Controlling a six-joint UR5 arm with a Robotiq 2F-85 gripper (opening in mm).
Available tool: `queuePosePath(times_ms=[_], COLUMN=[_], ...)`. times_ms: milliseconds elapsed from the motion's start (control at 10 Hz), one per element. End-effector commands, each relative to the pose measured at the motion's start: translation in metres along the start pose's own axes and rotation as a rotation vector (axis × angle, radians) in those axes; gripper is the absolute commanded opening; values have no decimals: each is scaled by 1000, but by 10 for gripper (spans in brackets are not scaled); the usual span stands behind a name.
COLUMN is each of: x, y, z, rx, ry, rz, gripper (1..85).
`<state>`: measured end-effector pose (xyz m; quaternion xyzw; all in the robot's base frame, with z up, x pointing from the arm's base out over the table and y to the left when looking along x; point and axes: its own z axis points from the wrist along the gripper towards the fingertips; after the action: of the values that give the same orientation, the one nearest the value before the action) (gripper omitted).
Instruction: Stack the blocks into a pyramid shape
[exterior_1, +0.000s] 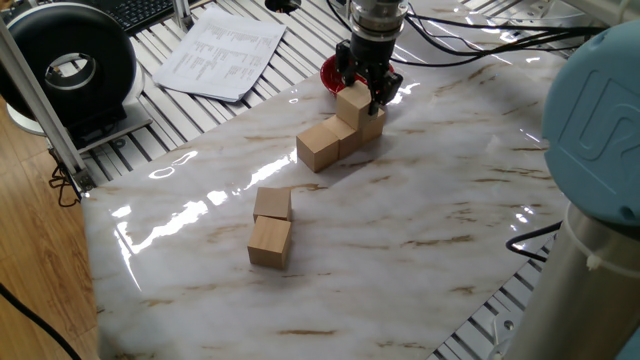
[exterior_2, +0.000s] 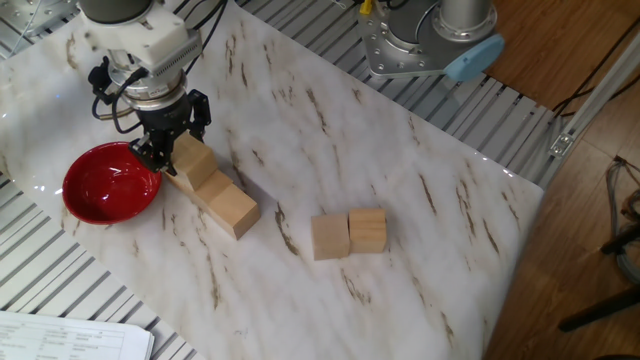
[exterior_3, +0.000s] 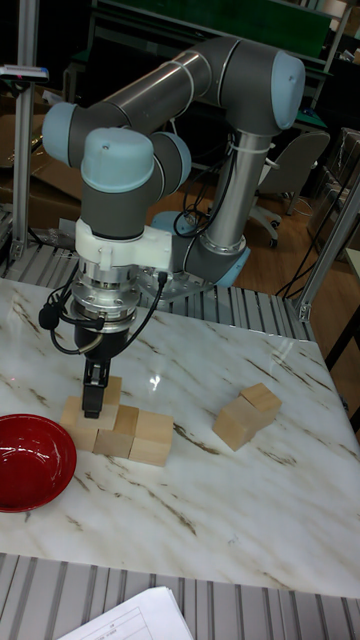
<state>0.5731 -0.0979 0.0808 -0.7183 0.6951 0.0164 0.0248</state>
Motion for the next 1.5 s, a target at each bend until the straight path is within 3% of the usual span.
queuePosePath(times_ms=[0, 200, 600, 900, 1400], x=[-4, -7, -4, 6, 5], y=[0, 1, 0, -6, -4], z=[-3, -1, -3, -4, -4], rx=[-7, -8, -6, 14, 3], ry=[-9, -25, -25, 8, 3], rz=[5, -4, -21, -51, -57], gripper=[413, 520, 567, 613, 697])
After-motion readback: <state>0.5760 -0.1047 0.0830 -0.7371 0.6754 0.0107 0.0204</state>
